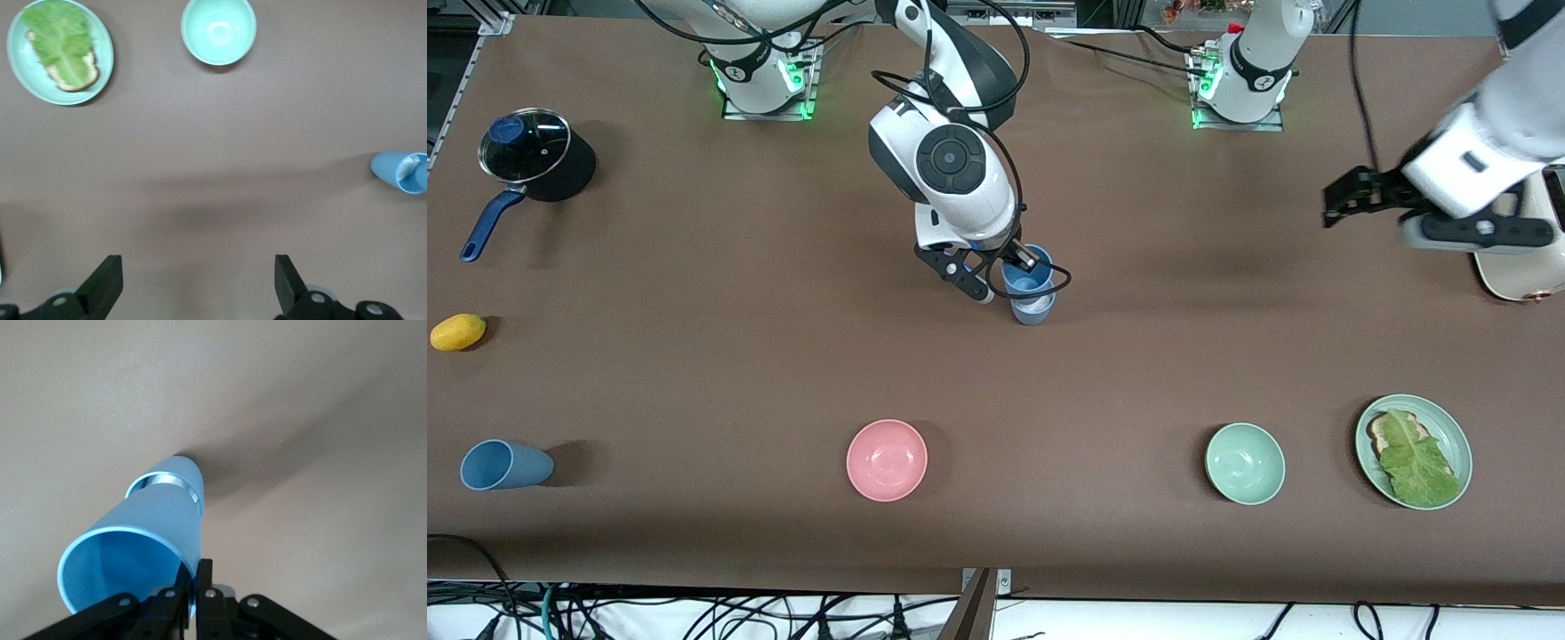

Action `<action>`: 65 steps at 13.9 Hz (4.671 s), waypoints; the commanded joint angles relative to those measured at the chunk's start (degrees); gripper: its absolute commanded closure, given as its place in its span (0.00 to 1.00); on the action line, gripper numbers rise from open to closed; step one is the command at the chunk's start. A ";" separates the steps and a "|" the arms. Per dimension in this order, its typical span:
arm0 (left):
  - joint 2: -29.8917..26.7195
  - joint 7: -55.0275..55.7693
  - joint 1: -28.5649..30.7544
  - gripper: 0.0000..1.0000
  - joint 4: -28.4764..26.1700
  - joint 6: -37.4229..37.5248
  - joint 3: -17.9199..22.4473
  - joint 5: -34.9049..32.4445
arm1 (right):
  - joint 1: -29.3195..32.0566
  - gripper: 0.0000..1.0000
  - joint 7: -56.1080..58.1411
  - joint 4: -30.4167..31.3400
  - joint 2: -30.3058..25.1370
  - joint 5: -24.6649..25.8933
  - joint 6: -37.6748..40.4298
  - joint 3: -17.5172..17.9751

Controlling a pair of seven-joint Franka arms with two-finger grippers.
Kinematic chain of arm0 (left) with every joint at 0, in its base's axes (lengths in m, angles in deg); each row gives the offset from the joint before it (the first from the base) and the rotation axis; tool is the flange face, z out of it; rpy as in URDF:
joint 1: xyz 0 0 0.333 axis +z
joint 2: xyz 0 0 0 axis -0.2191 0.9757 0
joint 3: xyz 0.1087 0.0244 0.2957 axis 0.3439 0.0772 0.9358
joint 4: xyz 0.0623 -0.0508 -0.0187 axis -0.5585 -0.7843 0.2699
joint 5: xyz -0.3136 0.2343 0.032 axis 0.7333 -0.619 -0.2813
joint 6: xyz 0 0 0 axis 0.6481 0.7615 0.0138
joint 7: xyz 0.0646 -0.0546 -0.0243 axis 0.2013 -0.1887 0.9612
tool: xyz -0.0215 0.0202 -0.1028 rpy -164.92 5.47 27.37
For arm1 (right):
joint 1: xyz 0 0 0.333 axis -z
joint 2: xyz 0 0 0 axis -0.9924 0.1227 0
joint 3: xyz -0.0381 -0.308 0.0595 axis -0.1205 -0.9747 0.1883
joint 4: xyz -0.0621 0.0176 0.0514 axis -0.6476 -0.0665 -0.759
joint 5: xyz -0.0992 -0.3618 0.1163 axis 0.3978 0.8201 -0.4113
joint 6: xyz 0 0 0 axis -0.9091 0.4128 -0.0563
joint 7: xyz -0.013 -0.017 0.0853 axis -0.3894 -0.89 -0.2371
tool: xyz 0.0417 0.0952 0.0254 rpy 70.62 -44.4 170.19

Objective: Stack blue cups with both arms

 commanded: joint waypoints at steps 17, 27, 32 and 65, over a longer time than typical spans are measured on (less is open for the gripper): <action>-0.49 -0.25 1.83 0.00 -0.54 3.37 0.05 0.04 | -0.24 0.00 0.09 -2.66 2.16 -0.88 -1.01 -0.86; -0.49 -0.16 1.57 0.00 -0.45 3.46 -0.13 0.13 | 13.92 0.00 27.50 -2.49 -7.69 -1.41 19.98 -4.45; -0.57 -0.25 1.48 0.00 -0.45 3.46 -0.21 0.13 | 10.12 0.00 47.61 4.44 -14.09 -0.19 24.21 -18.34; -0.57 -0.16 1.57 0.00 -0.45 3.81 -0.21 0.13 | 36.59 0.00 78.67 22.83 -39.07 9.22 22.37 -7.89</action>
